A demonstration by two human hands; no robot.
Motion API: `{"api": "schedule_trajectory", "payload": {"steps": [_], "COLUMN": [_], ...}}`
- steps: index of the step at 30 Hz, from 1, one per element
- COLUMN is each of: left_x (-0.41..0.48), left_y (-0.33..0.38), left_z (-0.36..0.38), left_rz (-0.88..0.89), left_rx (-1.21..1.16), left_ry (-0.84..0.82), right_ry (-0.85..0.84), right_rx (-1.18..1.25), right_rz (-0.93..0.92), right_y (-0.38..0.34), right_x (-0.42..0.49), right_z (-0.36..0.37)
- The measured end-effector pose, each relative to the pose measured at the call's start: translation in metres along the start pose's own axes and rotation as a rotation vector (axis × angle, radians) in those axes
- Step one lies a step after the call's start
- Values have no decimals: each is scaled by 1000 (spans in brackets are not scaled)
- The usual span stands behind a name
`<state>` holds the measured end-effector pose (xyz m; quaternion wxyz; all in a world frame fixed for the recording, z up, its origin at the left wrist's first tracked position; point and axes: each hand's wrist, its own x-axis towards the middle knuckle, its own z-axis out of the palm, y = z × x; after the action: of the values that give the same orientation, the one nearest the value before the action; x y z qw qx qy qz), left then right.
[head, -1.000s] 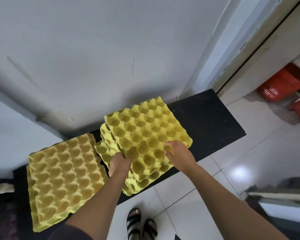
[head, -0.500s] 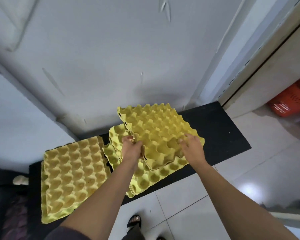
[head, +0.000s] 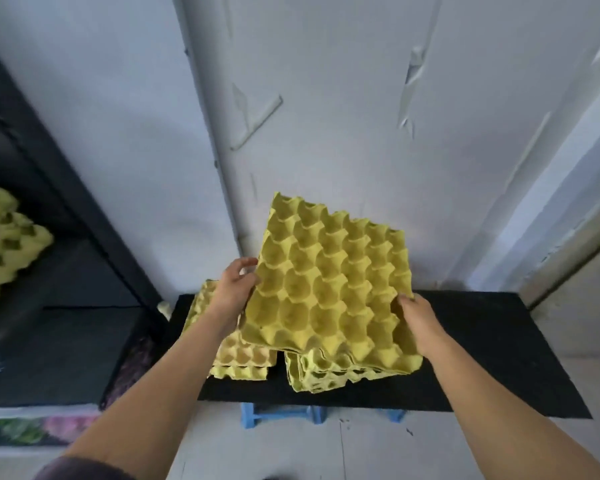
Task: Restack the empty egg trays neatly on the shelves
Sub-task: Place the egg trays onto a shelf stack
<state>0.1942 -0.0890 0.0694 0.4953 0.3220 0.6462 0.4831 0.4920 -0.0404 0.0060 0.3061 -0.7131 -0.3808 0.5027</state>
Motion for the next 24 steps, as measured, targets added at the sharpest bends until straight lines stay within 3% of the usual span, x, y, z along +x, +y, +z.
{"api": "schedule_trajectory", "payload": {"steps": [3,9,11,13,15,17,21,24], "left_x": [-31,-67,-84,-105,-130,-153,-181,-194], "left_y": [16,32,37,41,44,46,51,62], "left_z": [-42,-123,-145,-163,-179,-198,-255,-303], "left_rz": [17,123,195,329,603,847,981,970], "left_rx": [-4,173,406,795,1179,1444,1843,1911], "left_ry": [101,294,364,492,601,540,364,454], "right_ry": [-152,-239,-260,-259,-268,-283,-312,-333], "right_rx": [42,109,148,178,217,261,338,375], "right_rz": [-98,-336,-383,-409,-424,-438,-483,-543], "right_y": [-18,-45,-53,-61,-69,-79,-108,-137], "right_x": [-22,-71,-88,-105,-123,-148,-208,-255], "right_z": [32,95,119,144,168,195,254,292]}}
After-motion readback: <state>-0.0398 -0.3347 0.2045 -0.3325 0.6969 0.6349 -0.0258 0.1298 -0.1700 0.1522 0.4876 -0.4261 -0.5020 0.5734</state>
